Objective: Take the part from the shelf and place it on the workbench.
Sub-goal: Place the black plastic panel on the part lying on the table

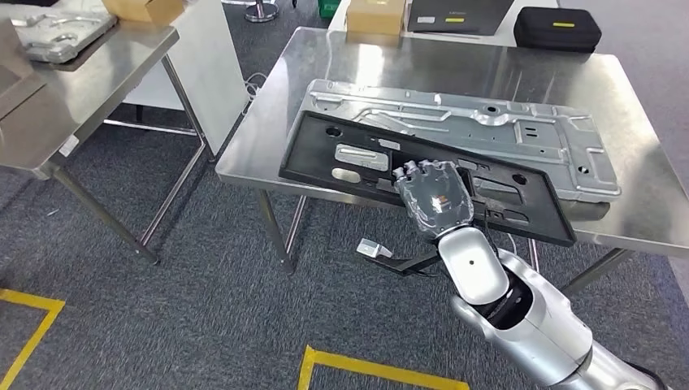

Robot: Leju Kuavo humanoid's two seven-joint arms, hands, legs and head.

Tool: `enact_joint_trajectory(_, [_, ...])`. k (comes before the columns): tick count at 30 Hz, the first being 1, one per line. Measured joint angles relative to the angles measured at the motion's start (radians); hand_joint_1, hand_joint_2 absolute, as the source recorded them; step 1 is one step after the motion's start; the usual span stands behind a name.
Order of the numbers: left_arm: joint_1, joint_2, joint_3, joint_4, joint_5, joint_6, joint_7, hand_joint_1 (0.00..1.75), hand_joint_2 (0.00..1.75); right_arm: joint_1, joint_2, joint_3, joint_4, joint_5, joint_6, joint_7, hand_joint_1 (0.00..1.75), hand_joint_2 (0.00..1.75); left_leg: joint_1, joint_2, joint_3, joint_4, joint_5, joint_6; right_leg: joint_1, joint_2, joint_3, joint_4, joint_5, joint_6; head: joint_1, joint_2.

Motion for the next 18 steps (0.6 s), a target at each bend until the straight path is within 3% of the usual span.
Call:
enact_joint_trajectory(2, [0.001,0.001,-0.003,-0.004,0.0,-0.004,-0.002,0.0,1.75,-0.013,-0.001,-0.029,0.029,0.0,0.001,0.002,1.75,1.75,0.001,0.007,-0.049,0.091,-0.045,-0.005,0.002,-0.002,0.009,0.0,-0.001,-0.01,0.0,0.0])
enact_joint_trajectory(4, [0.003,0.002,-0.006,-0.004,0.0,-0.004,-0.003,0.0,1.75,-0.018,-0.001,-0.054,0.055,0.0,0.002,0.001,1.75,1.75,0.001,0.01,-0.126,0.212,-0.092,-0.006,0.005,-0.002,0.013,0.0,-0.008,-0.015,0.0,0.0])
enact_joint_trajectory(5, [0.004,0.003,-0.007,-0.004,0.0,-0.005,-0.003,0.0,1.75,-0.018,-0.001,-0.063,0.066,0.0,0.002,0.0,1.75,1.75,0.001,0.01,-0.154,0.244,-0.096,-0.003,0.007,-0.002,0.017,0.0,-0.013,-0.016,0.0,0.0])
enact_joint_trajectory(6, [0.006,0.003,-0.007,-0.004,0.0,-0.005,-0.004,0.0,1.75,-0.019,-0.001,-0.071,0.076,0.0,0.004,0.0,1.75,1.75,0.0,0.01,-0.167,0.242,-0.082,0.002,0.009,-0.001,0.023,0.0,-0.019,-0.016,0.0,0.0])
enact_joint_trajectory(7, [0.008,0.003,-0.008,-0.004,0.0,-0.005,-0.004,0.0,1.75,-0.02,-0.001,-0.077,0.085,0.0,0.005,0.0,1.75,1.75,-0.002,0.01,-0.162,0.205,-0.048,0.008,0.011,0.0,0.032,0.0,-0.026,-0.016,0.0,0.0])
enact_joint_trajectory(9, [0.01,0.004,-0.008,-0.005,0.0,-0.004,-0.005,0.0,1.75,-0.025,-0.001,-0.091,0.099,0.0,0.007,0.0,1.75,1.75,-0.011,0.01,-0.125,0.078,0.041,0.026,0.013,0.0,0.053,-0.001,-0.042,-0.014,0.0,0.0])
enact_joint_trajectory(10, [0.011,0.006,-0.008,-0.005,0.0,-0.004,-0.005,0.0,1.75,-0.029,-0.001,-0.096,0.105,0.0,0.008,0.001,1.75,1.75,-0.017,0.011,-0.11,0.03,0.055,0.033,0.013,0.001,0.06,-0.003,-0.049,-0.011,0.0,0.0])
enact_joint_trajectory(11, [0.011,0.008,-0.008,-0.005,0.0,-0.004,-0.005,0.0,1.75,-0.034,-0.002,-0.099,0.111,0.0,0.01,0.001,1.75,1.75,-0.023,0.011,-0.1,0.0,0.058,0.04,0.014,0.001,0.064,-0.004,-0.055,-0.006,0.0,0.0])
enact_joint_trajectory(13, [0.011,0.01,-0.009,-0.005,0.0,-0.003,-0.005,0.0,1.75,-0.041,-0.002,-0.1,0.118,0.0,0.013,0.001,1.75,1.75,-0.029,0.009,-0.094,-0.012,0.034,0.046,0.014,0.003,0.066,-0.006,-0.061,0.002,0.0,0.0])
enact_joint_trajectory(18, [0.014,0.01,-0.01,-0.006,0.0,-0.003,-0.005,0.0,1.75,-0.04,-0.002,-0.101,0.122,0.0,0.015,0.001,1.75,1.75,-0.029,0.007,-0.087,-0.022,0.052,0.052,0.015,0.002,0.072,-0.002,-0.057,0.006,0.0,0.0])
